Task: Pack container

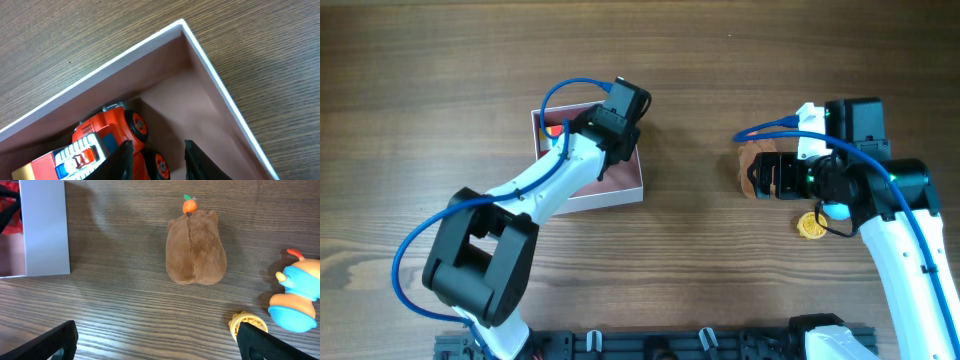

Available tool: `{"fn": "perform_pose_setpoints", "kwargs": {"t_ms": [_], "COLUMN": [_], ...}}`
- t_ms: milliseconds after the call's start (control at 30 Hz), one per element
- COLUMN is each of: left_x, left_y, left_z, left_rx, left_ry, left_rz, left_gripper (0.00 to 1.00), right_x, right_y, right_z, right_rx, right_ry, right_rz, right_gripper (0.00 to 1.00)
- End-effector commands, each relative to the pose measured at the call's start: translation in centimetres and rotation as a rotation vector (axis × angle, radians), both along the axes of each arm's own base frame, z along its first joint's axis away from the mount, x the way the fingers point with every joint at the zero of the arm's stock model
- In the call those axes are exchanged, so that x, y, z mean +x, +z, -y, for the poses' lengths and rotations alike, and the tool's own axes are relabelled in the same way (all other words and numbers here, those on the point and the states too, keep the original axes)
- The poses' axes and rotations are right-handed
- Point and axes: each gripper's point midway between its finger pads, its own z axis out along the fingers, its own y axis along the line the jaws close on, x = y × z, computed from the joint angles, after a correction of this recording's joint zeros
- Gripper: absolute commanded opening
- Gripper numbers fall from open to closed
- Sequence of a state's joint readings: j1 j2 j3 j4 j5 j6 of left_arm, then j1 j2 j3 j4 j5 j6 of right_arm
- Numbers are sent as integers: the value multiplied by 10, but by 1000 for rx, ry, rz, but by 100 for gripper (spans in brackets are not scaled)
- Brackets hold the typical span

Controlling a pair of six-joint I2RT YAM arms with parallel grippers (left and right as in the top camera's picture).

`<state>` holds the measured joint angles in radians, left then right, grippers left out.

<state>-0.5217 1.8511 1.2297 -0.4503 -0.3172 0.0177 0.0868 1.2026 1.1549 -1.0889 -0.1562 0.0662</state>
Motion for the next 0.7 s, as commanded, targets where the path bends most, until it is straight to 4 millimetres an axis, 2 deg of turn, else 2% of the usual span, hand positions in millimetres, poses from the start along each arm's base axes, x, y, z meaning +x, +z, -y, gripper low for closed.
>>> {"fn": "perform_pose_setpoints", "kwargs": {"t_ms": [0, 33, 167, 200, 233, 267, 300, 367, 400, 433, 500, 600, 667], "left_x": [-3, -7, -40, -51, -67, -76, -91, -108, -116, -119, -121, -116, -112], "left_y": [33, 43, 111, 129, 152, 162, 176, 190, 194, 194, 188, 168, 155], "left_z": [-1, -3, -22, -36, -60, -75, -101, -137, -161, -176, -192, -222, -225], "left_rx": [-24, -47, -205, -233, -275, -301, -348, -402, -437, -469, -532, -545, -514], "left_ry": [7, 30, 173, 212, 292, 343, 422, 515, 587, 639, 694, 799, 790], "left_rz": [49, 59, 105, 122, 146, 153, 159, 170, 179, 172, 135, 82, 34], "left_gripper": [35, 36, 50, 54, 68, 73, 86, 98, 100, 100, 100, 100, 100], "right_x": [3, 4, 12, 15, 17, 17, 16, 20, 19, 17, 14, 15, 18], "right_y": [7, 7, 11, 14, 20, 27, 41, 66, 68, 62, 44, -11, -38], "right_z": [2, 2, 8, 12, 23, 37, 55, 82, 99, 118, 139, 176, 181], "right_rx": [-12, -12, -7, -17, -50, -83, -111, -107, -104, -90, -67, -51, -20], "right_ry": [5, 5, -83, -120, -203, -300, -416, -530, -597, -665, -727, -773, -749], "right_rz": [22, 22, 49, 58, 69, 75, 96, 145, 147, 118, 39, -171, -265], "right_gripper": [100, 100, 100, 100, 100, 100, 100, 100, 100, 100, 100, 100, 100]}}
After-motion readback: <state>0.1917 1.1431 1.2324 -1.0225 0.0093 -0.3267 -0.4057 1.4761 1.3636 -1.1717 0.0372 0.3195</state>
